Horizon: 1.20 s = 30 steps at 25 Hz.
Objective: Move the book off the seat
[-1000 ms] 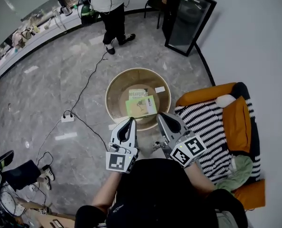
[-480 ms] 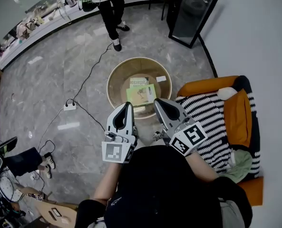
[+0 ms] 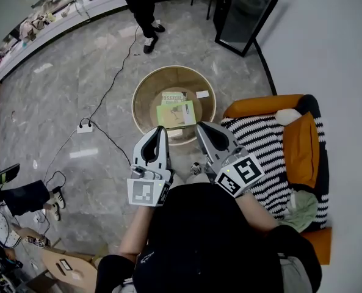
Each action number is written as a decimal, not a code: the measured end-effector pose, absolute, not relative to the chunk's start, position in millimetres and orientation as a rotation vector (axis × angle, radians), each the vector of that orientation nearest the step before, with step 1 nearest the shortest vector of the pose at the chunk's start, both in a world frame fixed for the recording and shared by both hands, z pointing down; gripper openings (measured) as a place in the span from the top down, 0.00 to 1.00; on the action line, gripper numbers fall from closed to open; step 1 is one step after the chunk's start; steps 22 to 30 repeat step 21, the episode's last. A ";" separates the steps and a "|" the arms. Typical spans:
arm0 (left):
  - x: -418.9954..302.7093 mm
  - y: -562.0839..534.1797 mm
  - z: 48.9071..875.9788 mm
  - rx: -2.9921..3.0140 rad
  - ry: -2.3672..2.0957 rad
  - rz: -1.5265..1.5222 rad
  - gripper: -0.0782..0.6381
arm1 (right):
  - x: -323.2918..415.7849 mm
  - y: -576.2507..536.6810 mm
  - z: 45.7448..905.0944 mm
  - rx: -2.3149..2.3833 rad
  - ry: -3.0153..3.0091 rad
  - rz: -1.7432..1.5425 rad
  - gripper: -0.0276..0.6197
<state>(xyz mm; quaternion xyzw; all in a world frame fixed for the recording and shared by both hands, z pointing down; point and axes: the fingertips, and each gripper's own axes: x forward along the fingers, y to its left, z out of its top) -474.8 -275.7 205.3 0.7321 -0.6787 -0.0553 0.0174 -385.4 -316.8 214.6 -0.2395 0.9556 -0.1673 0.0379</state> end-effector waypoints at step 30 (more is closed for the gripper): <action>-473.4 -272.2 215.6 2.201 -2.181 -0.155 0.88 | -383.9 -325.1 225.1 -0.672 2.965 -0.535 0.94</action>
